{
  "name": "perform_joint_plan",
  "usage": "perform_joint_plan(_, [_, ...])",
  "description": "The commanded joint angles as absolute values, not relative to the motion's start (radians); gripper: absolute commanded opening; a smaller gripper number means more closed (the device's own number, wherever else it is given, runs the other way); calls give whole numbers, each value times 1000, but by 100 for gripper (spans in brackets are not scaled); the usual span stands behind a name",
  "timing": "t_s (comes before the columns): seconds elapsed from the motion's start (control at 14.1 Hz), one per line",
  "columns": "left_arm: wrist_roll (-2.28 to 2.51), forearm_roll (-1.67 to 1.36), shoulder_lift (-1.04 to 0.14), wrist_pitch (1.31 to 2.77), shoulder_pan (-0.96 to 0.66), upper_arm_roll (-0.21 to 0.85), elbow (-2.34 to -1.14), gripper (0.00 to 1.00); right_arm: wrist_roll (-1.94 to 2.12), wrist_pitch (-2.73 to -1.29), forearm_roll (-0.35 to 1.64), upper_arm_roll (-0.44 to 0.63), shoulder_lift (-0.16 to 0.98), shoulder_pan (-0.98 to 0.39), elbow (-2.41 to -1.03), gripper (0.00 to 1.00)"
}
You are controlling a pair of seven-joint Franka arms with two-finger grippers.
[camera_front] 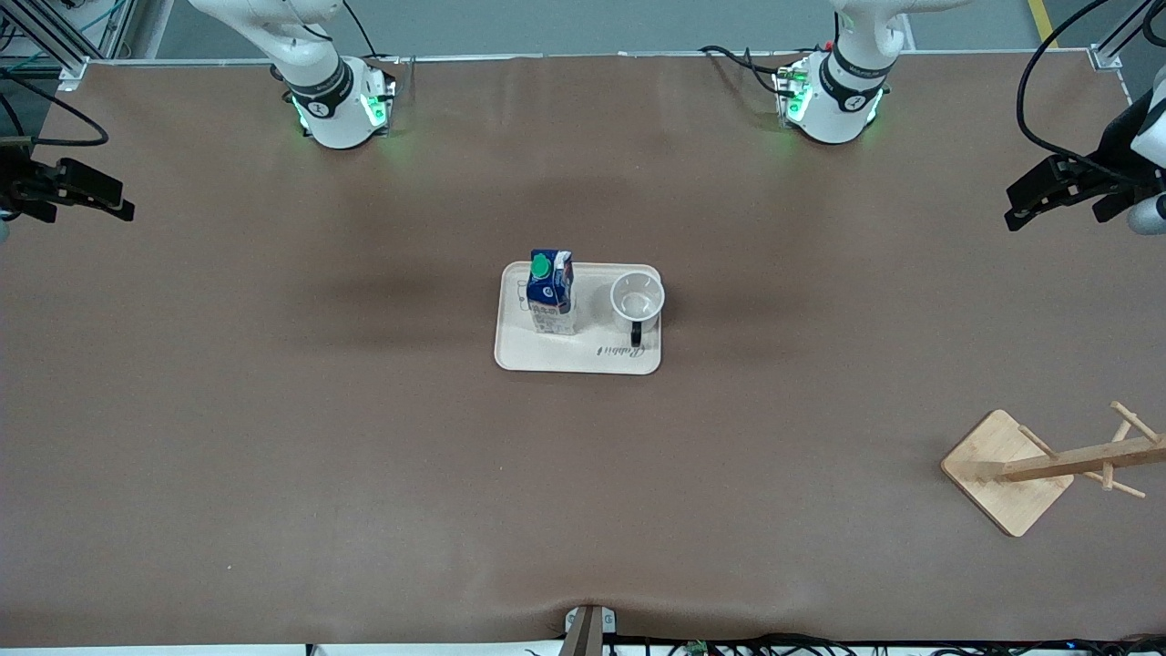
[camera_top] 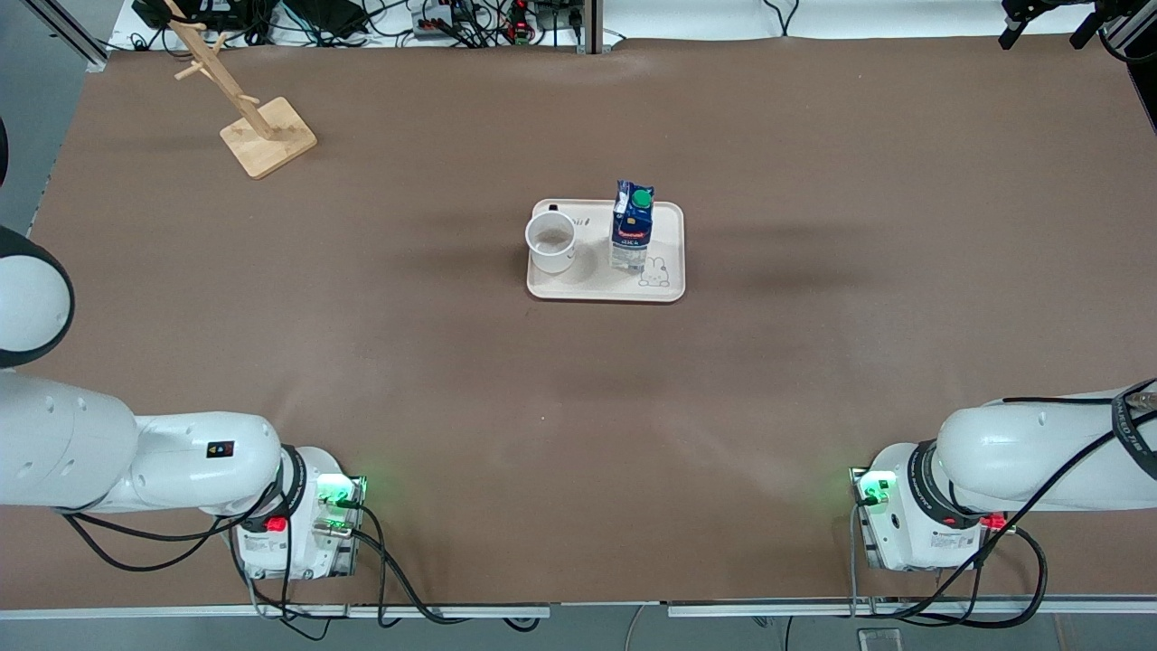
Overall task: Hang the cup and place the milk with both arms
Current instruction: 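Move the left gripper toward the white mug on the tray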
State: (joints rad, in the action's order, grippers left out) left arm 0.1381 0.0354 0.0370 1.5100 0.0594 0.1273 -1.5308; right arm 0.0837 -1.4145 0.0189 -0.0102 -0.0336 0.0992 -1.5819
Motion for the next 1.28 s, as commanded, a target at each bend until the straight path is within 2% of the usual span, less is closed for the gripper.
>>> perform_joint_plan(0.0, [120, 14, 28, 1511, 61, 129, -1514, 100, 92, -1407, 18, -25, -28, 127, -1569, 100])
perform_joint_plan(0.36, [140, 14, -1, 1512, 52, 138, -1508, 100, 92, -1407, 20, -25, -26, 133, -1569, 100])
perform_joint_plan(0.78, [282, 14, -86, 1557, 35, 264, -1540, 100, 91, -1408, 20, -25, -21, 133, -1568, 100])
perform_joint_plan(1.21, [435, 14, -95, 1825, 35, 414, -1767, 100, 89, -1413, 20, -25, -18, 136, -1568, 100])
